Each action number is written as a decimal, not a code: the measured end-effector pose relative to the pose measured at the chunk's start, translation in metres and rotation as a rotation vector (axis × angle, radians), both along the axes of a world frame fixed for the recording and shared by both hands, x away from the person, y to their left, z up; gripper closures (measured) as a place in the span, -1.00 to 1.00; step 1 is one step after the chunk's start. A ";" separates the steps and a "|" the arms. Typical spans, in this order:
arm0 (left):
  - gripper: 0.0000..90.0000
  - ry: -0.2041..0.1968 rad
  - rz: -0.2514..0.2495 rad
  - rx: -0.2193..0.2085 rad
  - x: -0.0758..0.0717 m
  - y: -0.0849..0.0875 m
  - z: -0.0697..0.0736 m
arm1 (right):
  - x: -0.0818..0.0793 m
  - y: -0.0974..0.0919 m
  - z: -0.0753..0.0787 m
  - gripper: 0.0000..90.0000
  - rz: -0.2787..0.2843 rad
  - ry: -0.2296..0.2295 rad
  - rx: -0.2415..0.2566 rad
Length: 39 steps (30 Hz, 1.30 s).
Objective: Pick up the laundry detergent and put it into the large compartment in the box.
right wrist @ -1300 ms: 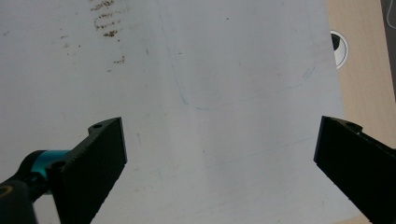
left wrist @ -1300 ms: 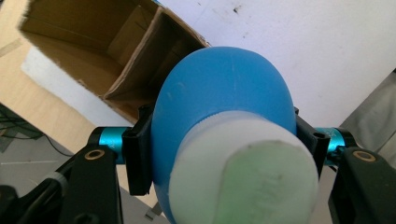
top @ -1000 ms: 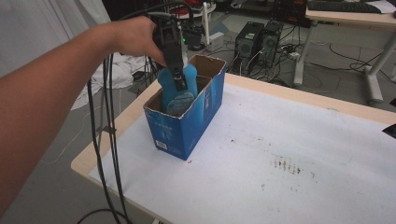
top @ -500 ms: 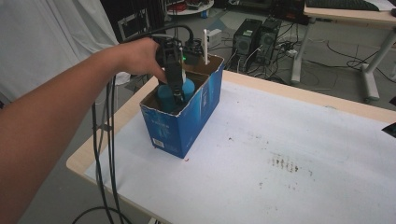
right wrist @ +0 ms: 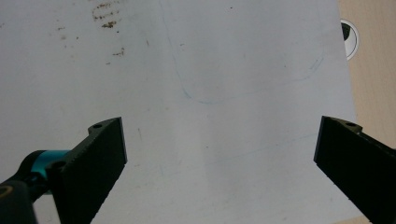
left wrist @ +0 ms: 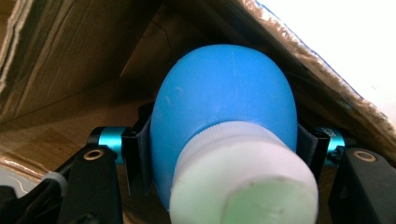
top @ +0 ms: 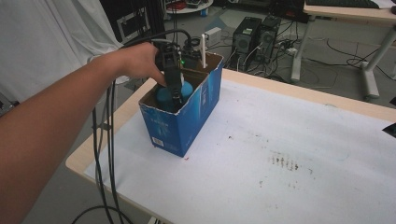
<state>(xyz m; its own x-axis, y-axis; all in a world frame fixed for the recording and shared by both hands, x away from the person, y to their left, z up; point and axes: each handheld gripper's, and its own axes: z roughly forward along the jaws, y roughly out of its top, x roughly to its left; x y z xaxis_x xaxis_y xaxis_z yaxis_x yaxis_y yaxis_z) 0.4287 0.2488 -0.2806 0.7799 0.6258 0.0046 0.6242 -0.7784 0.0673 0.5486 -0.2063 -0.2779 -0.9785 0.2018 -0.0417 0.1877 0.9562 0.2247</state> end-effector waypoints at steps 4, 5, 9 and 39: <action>-0.17 -0.010 -0.005 0.006 0.000 -0.002 -0.001 | -0.001 -0.001 0.000 -0.97 0.000 -0.001 0.004; -0.18 -0.016 -0.006 0.007 0.000 -0.002 0.000 | -0.001 -0.001 0.001 -0.97 -0.002 0.000 -0.001; -0.32 -0.034 0.024 0.009 0.001 0.000 0.003 | -0.003 -0.001 -0.001 -0.97 -0.004 0.003 -0.007; -0.54 -0.198 0.031 -0.131 -0.022 -0.032 0.103 | -0.014 -0.005 0.009 -0.97 -0.001 -0.019 -0.011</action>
